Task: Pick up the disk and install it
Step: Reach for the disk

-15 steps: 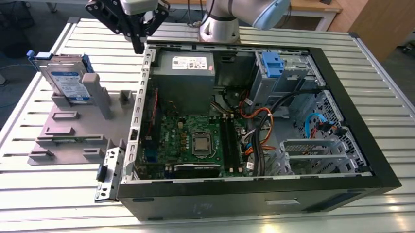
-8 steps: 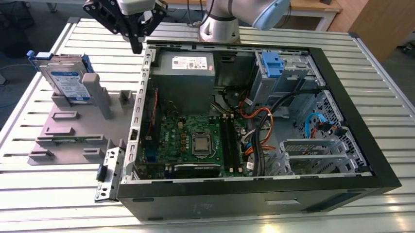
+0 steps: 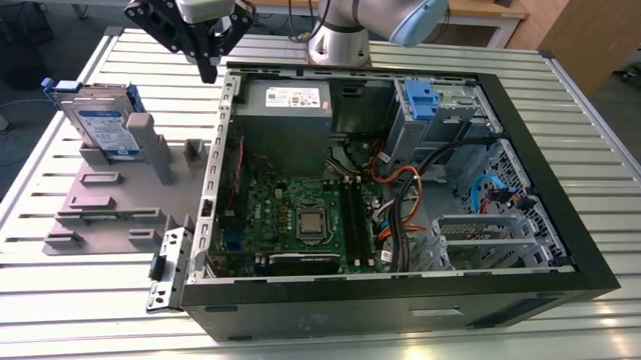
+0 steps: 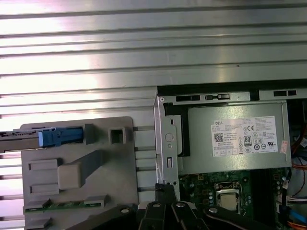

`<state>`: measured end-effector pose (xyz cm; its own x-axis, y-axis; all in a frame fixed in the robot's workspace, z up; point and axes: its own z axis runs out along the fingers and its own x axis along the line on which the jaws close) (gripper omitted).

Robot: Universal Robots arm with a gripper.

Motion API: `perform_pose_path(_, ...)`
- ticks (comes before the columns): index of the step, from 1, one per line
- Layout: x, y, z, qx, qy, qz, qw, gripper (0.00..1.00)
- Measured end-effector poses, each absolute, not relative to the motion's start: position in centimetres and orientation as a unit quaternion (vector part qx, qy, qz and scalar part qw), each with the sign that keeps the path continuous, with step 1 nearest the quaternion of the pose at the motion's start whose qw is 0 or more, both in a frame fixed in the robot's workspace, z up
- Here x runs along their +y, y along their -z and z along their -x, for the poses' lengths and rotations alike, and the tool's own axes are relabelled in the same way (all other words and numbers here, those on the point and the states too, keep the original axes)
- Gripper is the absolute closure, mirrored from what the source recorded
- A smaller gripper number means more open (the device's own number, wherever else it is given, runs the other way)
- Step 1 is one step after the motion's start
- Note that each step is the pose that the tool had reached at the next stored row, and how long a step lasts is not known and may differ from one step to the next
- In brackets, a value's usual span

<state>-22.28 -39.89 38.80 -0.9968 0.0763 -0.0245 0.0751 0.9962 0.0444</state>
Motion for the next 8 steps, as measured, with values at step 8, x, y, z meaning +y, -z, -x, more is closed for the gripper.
perform_pose_path(8, -39.89, -38.78, 22.67, 0.999, -0.022, -0.038, 0.013, 0.90)
